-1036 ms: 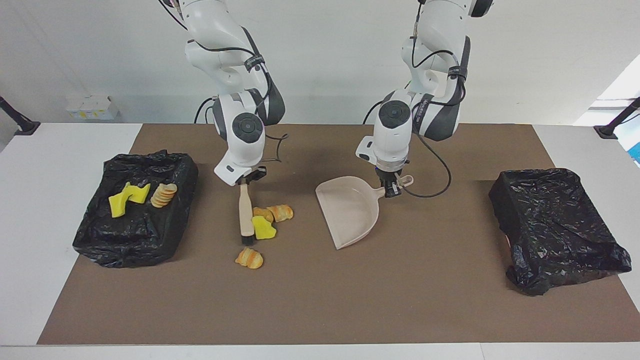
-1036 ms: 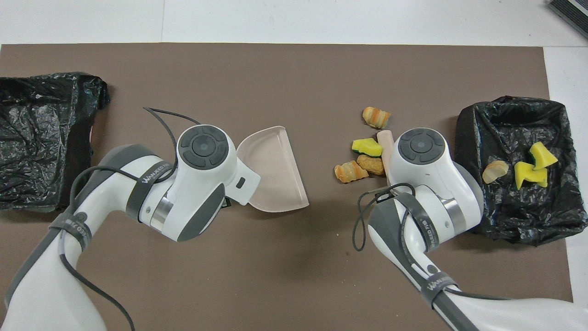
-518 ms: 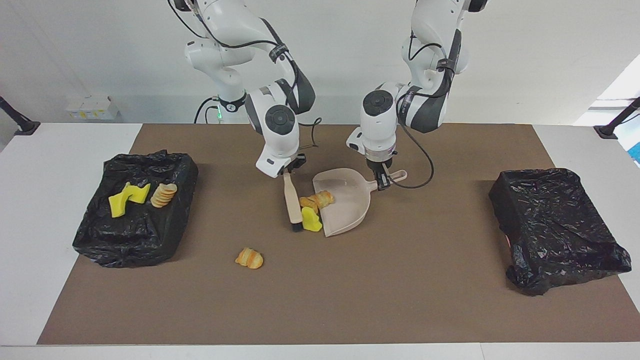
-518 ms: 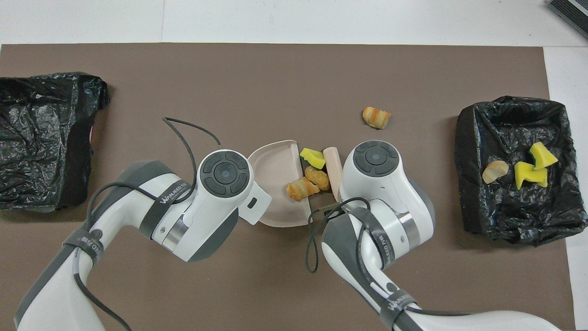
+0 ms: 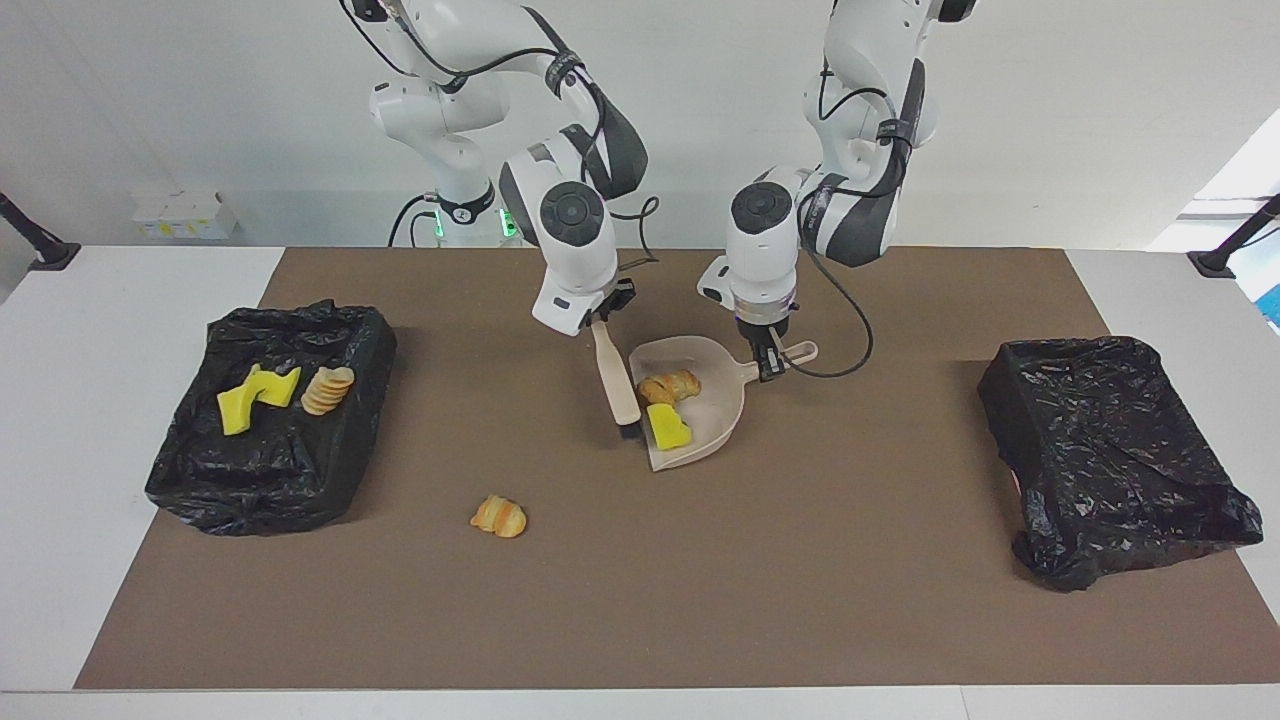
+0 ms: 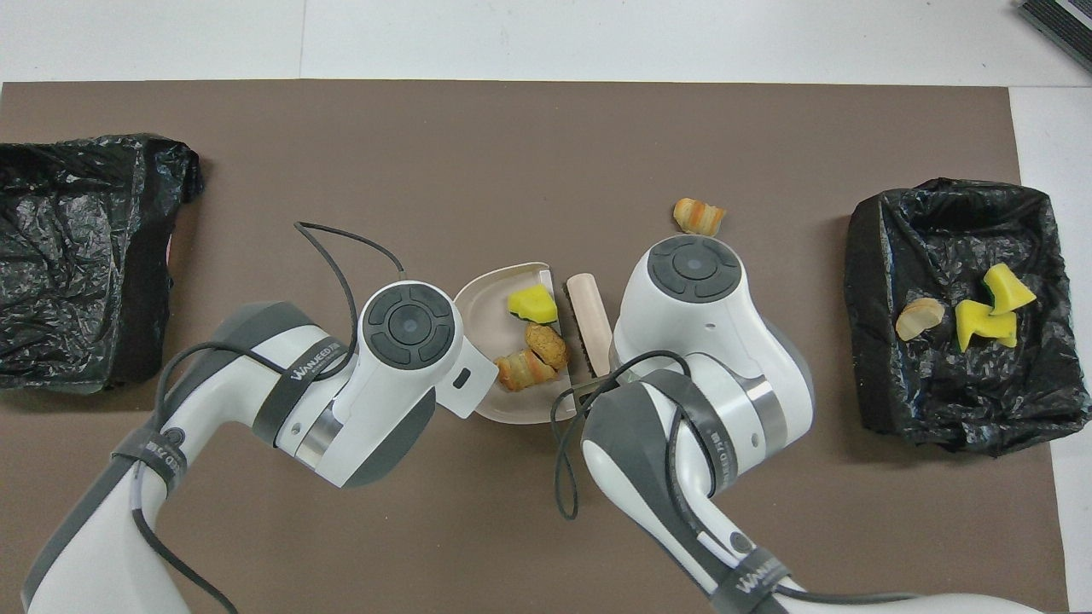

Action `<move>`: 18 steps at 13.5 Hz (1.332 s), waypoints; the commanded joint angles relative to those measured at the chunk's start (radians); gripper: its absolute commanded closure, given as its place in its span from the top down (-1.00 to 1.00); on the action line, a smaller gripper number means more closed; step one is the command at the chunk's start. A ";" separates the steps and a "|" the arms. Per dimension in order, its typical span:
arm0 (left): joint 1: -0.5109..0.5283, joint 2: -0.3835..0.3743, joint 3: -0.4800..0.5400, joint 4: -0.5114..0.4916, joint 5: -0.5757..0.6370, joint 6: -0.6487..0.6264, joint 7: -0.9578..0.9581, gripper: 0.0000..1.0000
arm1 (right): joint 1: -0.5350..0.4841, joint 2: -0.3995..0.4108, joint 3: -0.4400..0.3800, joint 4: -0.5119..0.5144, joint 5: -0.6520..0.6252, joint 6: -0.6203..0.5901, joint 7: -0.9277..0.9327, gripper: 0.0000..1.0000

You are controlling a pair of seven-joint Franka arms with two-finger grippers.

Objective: Sweep and dump trash in bin
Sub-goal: 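Sweep the remaining pieces into the dustpan with the right gripper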

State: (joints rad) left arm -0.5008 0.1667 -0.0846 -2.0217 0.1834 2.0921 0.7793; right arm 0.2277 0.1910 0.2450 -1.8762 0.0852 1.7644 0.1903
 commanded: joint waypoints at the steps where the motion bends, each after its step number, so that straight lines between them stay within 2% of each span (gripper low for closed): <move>1: 0.013 -0.033 0.002 -0.045 0.019 0.025 0.008 -1.00 | -0.045 0.001 0.002 0.003 -0.187 0.007 -0.016 -1.00; 3: 0.030 -0.033 0.002 -0.045 0.019 0.009 0.005 -1.00 | -0.105 0.013 0.005 0.009 -0.316 0.021 -0.019 -1.00; 6: 0.053 -0.032 0.003 -0.042 0.019 -0.020 0.000 -1.00 | -0.152 0.132 0.007 0.110 -0.546 0.020 -0.026 -1.00; 9: 0.059 -0.032 0.003 -0.037 0.019 -0.026 -0.023 -1.00 | -0.171 0.211 0.008 0.193 -0.640 0.026 -0.031 -1.00; 13: 0.071 -0.030 0.003 -0.037 0.019 -0.040 -0.094 -1.00 | -0.113 0.248 0.017 0.198 -0.567 0.052 -0.031 -1.00; 15: 0.070 -0.032 0.003 -0.037 0.019 -0.040 -0.094 -1.00 | -0.084 0.251 0.017 0.198 -0.466 0.052 -0.031 -1.00; 18: 0.073 -0.033 0.003 -0.043 0.019 -0.038 -0.123 -1.00 | 0.013 0.239 0.017 0.187 -0.296 0.069 -0.031 -1.00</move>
State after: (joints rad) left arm -0.4391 0.1665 -0.0798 -2.0283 0.1834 2.0560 0.6958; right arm 0.2003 0.4332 0.2601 -1.6931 -0.3015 1.8212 0.1882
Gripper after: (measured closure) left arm 0.687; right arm 0.749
